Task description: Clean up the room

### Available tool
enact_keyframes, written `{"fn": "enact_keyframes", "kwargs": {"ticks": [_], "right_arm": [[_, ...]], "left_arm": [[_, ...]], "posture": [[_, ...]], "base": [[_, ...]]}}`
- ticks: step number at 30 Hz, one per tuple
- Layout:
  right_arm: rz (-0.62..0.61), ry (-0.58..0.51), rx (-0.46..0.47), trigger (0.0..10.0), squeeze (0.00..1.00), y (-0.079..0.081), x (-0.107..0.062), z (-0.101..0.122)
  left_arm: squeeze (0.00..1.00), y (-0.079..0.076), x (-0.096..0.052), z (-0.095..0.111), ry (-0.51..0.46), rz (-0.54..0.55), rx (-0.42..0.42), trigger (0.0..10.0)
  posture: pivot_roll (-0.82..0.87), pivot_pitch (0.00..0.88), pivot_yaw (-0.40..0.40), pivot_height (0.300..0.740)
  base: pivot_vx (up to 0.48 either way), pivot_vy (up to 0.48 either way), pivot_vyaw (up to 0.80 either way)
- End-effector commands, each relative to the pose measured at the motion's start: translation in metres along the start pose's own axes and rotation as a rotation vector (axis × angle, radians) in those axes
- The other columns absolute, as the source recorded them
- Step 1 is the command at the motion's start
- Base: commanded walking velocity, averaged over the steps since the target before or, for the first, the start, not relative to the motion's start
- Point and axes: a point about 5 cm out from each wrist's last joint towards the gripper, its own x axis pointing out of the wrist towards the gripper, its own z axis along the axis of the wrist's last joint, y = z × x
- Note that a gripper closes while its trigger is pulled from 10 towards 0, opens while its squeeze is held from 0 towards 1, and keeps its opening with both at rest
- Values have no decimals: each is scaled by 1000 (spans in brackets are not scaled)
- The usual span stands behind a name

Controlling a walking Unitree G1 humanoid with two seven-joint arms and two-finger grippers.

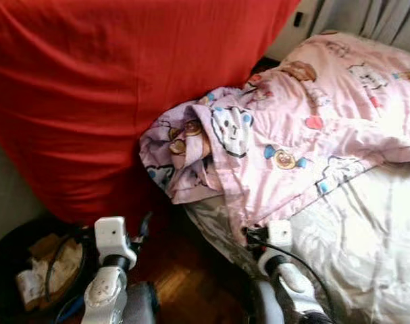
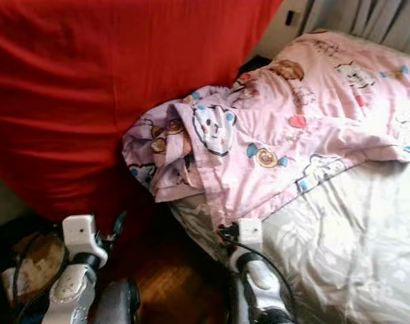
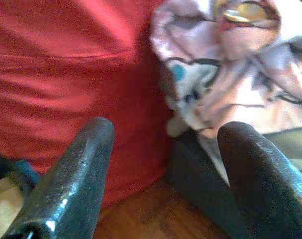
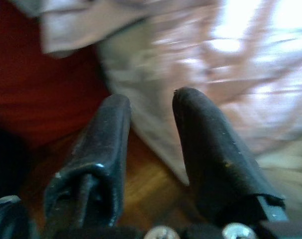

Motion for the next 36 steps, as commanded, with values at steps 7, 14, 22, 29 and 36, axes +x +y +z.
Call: {"fn": "enact_keyframes", "kwargs": {"ticks": [7, 14, 22, 29, 36], "right_arm": [[-98, 66, 98, 10000, 1000, -6, 3, -2], [-188, 34, 143, 10000, 1000, -8, 12, 14], [-218, 52, 154, 10000, 1000, -10, 13, 14], [-253, 68, 196, 10000, 0, -17, 11, 13], [-230, 57, 214, 10000, 0, -18, 14, 19]], "left_arm": [[0, 2, -6, -3, 24, -2, 3, 10000], [0, 10, -14, -6, 34, 21, 19, 10000], [0, 11, -25, -6, 38, 26, 18, 10000], [0, 11, -36, -9, 52, 31, 17, 10000], [0, 10, -48, -7, 53, 35, 15, 10000]], "posture": [[38, 166, -16, 570], [64, 186, -17, 570], [81, 218, -23, 570], [95, 253, -22, 570], [118, 297, -28, 570]], "base": [[0, 0, 0], [0, 0, 0], [0, 0, 0], [0, 0, 0], [0, 0, 0]]}}
